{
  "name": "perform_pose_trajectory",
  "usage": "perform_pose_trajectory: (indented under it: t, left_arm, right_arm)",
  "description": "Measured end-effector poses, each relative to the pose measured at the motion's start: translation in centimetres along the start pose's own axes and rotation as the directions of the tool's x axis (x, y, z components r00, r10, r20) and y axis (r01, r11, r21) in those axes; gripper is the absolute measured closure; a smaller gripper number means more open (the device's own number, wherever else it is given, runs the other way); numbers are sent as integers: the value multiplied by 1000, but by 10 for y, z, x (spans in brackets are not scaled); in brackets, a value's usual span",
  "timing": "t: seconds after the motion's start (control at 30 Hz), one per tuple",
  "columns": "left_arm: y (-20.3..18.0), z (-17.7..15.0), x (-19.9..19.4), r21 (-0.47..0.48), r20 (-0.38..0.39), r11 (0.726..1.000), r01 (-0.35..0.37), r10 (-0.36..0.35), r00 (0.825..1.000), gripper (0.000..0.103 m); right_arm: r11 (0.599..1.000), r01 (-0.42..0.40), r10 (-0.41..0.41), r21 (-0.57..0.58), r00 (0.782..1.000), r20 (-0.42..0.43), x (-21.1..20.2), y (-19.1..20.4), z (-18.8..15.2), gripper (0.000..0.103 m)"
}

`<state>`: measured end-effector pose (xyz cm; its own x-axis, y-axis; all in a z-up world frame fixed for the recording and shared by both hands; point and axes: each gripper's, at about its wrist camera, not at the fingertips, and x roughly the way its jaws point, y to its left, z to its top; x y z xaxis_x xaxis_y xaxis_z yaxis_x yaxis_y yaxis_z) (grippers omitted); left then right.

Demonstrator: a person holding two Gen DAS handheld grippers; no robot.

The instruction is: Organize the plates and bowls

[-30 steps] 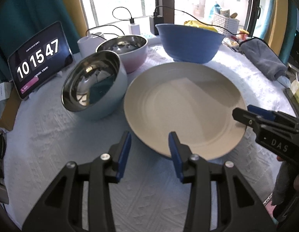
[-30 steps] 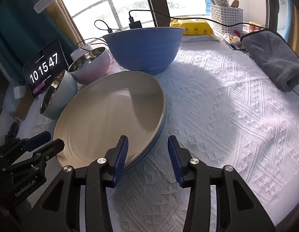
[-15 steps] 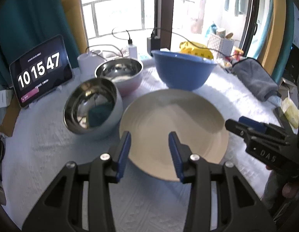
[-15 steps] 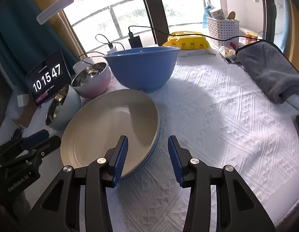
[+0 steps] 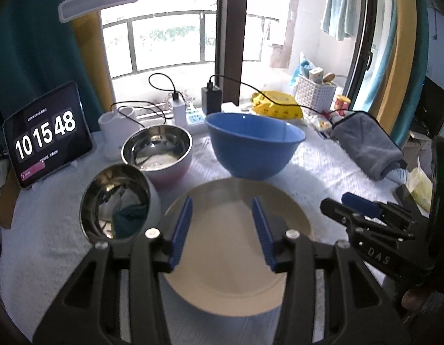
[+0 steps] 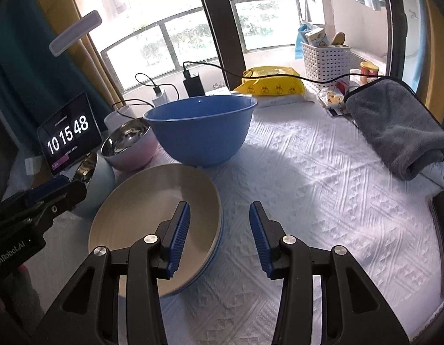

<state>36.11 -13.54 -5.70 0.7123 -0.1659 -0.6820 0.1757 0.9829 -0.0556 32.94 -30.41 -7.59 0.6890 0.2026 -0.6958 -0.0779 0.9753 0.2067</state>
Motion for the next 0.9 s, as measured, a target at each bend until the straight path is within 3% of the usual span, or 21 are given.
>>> perform_pose_trajectory:
  t: [0.13, 0.33, 0.47, 0.6, 0.9]
  left_arm:
    - [4, 8, 8, -38, -8, 999, 36, -37, 999, 53]
    - [5, 22, 21, -56, -3, 998, 34, -34, 999, 47]
    - [9, 33, 33, -80, 8, 996, 28, -27, 1000, 45]
    - [12, 43, 45, -101, 20, 995, 24, -22, 1000, 45]
    - [17, 63, 70, -140, 52, 988, 62, -55, 997, 45]
  right_arm:
    - [1000, 5, -5, 3, 1000, 11, 3, -5, 9, 58]
    - [1000, 10, -10, 21, 1000, 21, 14, -13, 23, 57]
    - [1000, 7, -8, 24, 999, 31, 20, -18, 34, 57]
    - [1000, 1, -2, 23, 999, 42, 25, -22, 44, 48]
    - [999, -5, 2, 52, 998, 56, 47, -34, 60, 48]
